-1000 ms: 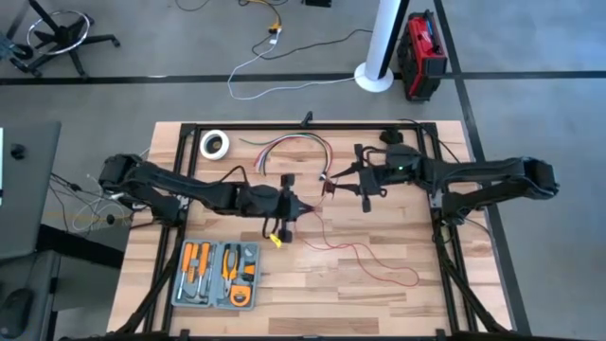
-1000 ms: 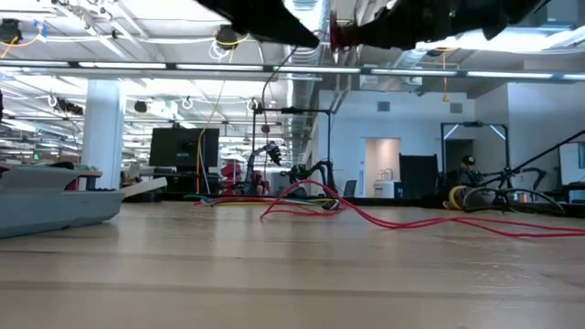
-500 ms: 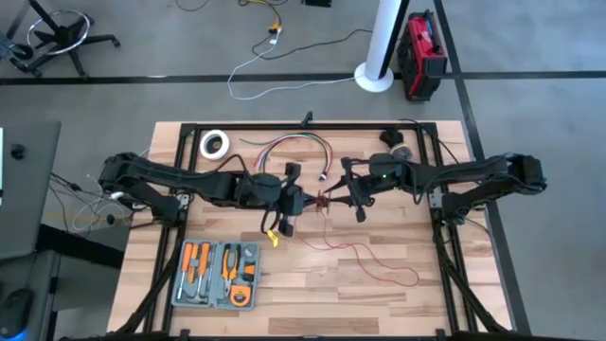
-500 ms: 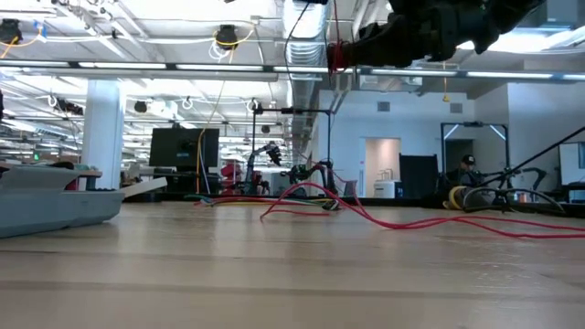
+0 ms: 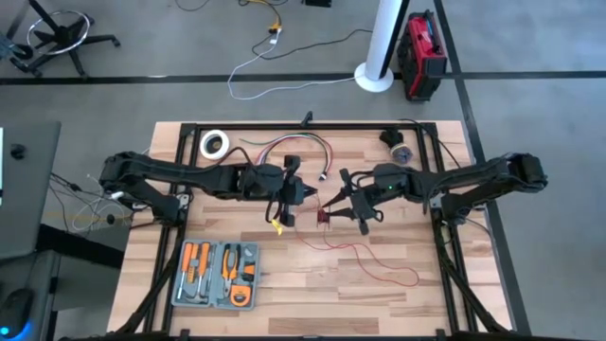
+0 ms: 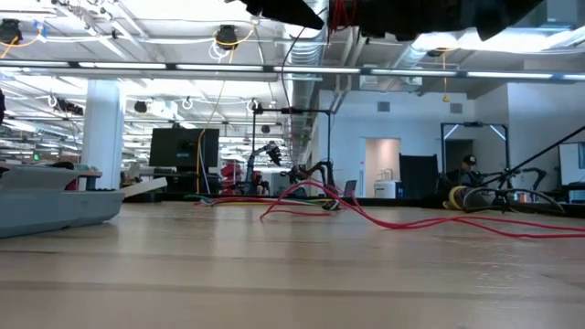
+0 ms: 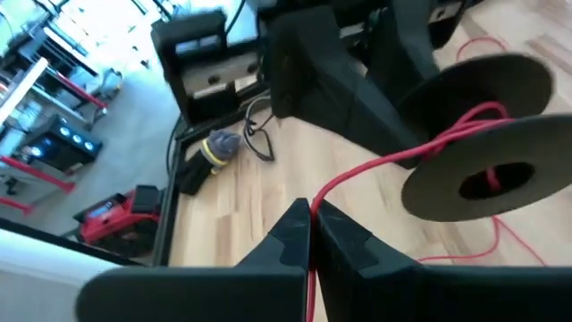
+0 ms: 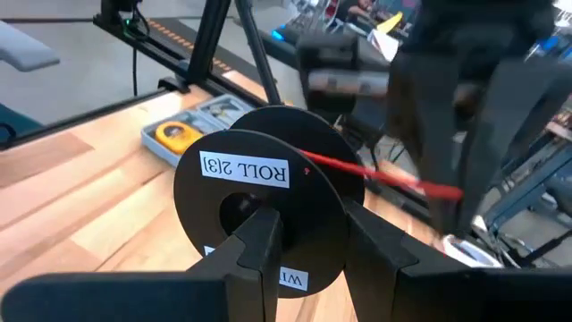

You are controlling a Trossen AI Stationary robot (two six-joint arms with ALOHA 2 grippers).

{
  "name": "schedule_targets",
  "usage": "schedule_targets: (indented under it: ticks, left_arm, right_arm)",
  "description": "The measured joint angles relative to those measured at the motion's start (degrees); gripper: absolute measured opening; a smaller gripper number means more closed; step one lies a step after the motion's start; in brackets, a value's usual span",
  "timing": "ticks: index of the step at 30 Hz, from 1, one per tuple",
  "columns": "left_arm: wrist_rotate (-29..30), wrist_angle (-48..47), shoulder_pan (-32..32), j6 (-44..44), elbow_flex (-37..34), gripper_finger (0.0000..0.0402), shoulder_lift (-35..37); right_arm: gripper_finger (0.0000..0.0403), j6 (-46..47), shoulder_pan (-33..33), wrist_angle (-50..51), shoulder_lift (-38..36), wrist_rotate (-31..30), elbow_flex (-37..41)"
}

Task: Coil cords
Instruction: Coil the red wire on the black spool

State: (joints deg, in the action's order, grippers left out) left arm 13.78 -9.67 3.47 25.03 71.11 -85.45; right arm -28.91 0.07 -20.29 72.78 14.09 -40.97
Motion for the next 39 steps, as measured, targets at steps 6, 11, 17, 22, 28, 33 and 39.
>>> schedule_targets:
  ticks: [6,11,17,22,28,33,39]
  left_arm:
    - [-0.2,0.37,0.02,-4.21,-1.43,0.0,0.0]
    - [-0.26,1.03,0.02,-5.37,-3.06,0.001,0.0]
    - [-0.77,1.84,0.02,-6.95,-3.15,0.0061,-2.15]
    - [-1.36,2.89,0.02,-8.16,-3.15,0.0099,-6.1]
    - [-3.01,3.11,0.02,-11.08,-3.15,0.0114,-10.13]
    - [-3.01,3.61,0.02,-13.04,-3.31,0.0114,-11.32]
    - [-2.91,23.19,-0.4,-13.9,-13.03,0.0115,-9.23]
  right_arm:
    - [0.0102,0.42,-0.01,-0.93,-1.84,0.04,0.0]
    - [0.0102,0.44,-0.05,-1.07,-3.82,0.03,0.0]
    - [0.0102,1.38,-0.05,-2.65,-4.66,0.07,0.0]
    - [0.0102,1.99,-0.81,-3.04,-4.66,-0.09,0.0]
    - [0.0102,2.35,-2.08,-2.65,-5.92,-0.33,0.02]
    - [0.0102,2.49,-2.48,1.0,-10.07,-0.42,0.02]
    - [0.0102,2.35,-2.48,5.91,-15.38,-0.44,0.02]
